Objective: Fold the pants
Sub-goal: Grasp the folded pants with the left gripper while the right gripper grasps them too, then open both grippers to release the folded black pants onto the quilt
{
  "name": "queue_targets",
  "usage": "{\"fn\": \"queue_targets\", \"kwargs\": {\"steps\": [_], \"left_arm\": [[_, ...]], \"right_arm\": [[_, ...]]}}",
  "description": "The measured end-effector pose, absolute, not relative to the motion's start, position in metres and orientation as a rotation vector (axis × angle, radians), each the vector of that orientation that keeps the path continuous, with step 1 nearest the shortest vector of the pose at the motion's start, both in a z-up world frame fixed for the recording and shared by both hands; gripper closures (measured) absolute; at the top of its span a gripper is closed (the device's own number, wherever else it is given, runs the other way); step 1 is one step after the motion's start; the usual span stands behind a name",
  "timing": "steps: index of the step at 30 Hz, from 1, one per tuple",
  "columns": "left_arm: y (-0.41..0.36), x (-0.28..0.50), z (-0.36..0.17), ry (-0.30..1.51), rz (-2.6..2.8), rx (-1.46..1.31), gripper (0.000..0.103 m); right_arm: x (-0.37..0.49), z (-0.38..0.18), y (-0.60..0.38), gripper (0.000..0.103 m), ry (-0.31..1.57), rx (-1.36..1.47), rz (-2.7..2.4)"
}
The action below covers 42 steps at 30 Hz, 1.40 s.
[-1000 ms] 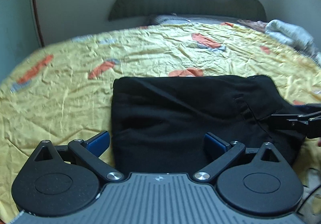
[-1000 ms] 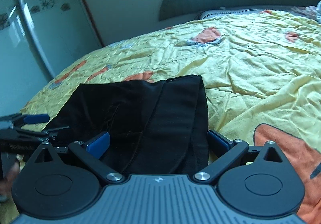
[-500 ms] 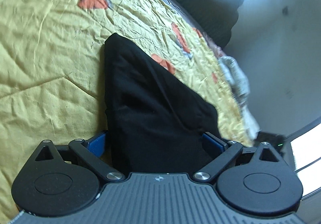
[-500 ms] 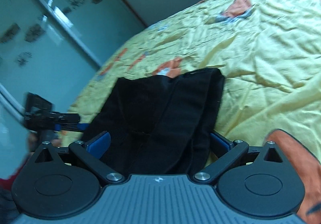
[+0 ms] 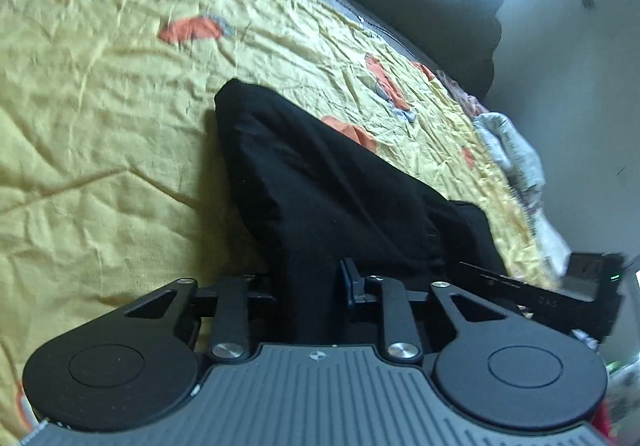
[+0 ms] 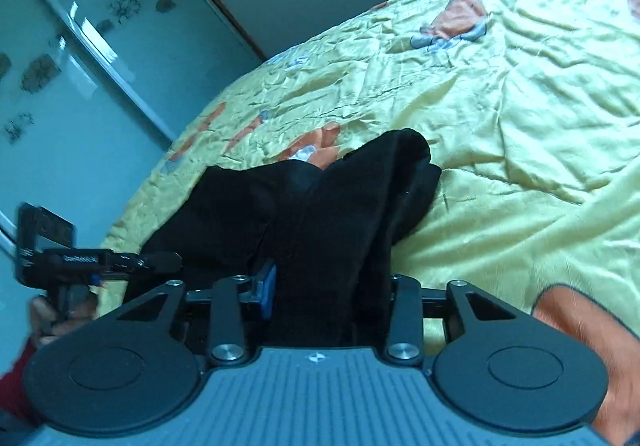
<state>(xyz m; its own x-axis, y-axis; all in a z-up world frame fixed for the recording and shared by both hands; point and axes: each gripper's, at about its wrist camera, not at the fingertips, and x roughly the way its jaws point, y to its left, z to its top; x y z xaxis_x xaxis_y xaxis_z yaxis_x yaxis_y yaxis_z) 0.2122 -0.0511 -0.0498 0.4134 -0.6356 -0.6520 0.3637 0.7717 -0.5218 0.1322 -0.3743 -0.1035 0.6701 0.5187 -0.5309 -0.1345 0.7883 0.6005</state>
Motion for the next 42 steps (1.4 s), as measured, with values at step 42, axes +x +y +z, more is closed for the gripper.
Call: {"fn": "queue_targets", "kwargs": {"steps": [42], "left_arm": [[0.057, 0.297, -0.008, 0.769, -0.203, -0.168, 0.054]], "right_arm": [[0.268, -0.053, -0.222, 0.046, 0.516, 0.074, 0.13]]}}
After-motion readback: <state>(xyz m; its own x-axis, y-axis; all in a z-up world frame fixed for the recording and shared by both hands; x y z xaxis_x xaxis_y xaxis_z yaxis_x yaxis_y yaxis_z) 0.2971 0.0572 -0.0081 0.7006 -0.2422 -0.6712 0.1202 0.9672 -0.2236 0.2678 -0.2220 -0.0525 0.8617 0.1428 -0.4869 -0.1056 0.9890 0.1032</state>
